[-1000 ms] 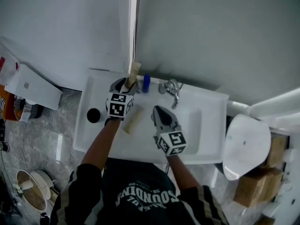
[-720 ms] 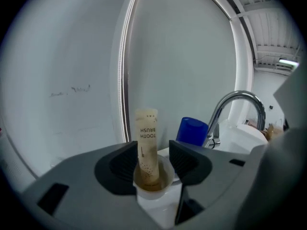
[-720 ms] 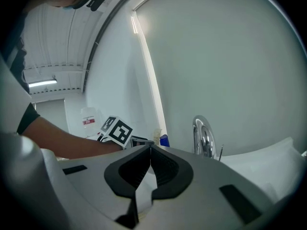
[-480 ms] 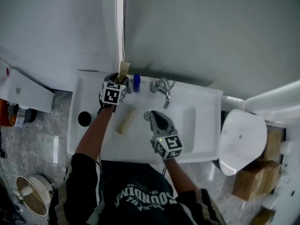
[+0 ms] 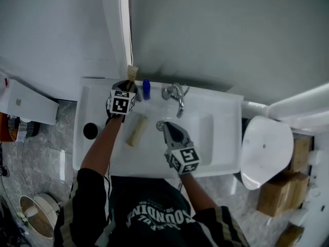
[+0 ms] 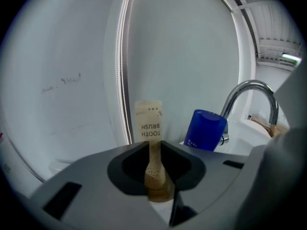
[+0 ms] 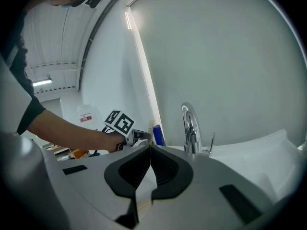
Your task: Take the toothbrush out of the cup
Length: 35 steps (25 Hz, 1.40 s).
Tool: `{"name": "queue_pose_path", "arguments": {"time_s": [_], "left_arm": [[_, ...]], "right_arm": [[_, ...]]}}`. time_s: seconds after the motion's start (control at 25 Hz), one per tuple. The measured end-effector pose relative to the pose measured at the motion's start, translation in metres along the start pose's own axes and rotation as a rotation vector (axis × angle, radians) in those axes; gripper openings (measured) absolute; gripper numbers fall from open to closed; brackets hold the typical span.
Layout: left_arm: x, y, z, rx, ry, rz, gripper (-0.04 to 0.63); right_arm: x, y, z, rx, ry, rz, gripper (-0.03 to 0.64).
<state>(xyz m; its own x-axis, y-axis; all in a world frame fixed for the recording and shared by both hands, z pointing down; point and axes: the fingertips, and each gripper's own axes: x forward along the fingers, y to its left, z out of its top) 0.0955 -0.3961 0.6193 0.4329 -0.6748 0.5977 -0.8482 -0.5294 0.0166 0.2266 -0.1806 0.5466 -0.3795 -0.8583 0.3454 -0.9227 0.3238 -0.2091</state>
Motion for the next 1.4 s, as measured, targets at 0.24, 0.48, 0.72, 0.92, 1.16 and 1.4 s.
{"name": "queue_pose_path", "arguments": {"time_s": [0.24,0.48,0.72,0.92,1.16,1.4], "left_arm": [[-0.008,-0.003,0.009,-0.001,-0.031,-0.019,0.072],[0.002,-0.005,0.0,-0.016,0.001,-0.047,0.206],[0.011,0.0,-0.003,-0.039,0.024,-0.039,0.219],[0.014,0.004,-0.004,-0.041,0.012,-0.036,0.219],[0.016,0.006,0.001,-0.044,0.003,-0.031,0.147],[0.003,0.008,0.006,-0.029,-0.033,-0.006,0.063]], "right_arm": [[0.0,0.006,0.0,-0.011,0.0,0.016,0.0],[-0.003,0.006,-0.001,-0.014,0.004,0.013,0.0],[-0.007,0.002,-0.004,-0.012,0.012,0.003,0.0],[-0.008,0.0,-0.006,-0.008,0.013,-0.005,0.0],[-0.009,0.0,-0.011,-0.005,0.023,-0.008,0.0],[-0.009,0.002,-0.01,-0.003,0.023,-0.007,0.0]]}}
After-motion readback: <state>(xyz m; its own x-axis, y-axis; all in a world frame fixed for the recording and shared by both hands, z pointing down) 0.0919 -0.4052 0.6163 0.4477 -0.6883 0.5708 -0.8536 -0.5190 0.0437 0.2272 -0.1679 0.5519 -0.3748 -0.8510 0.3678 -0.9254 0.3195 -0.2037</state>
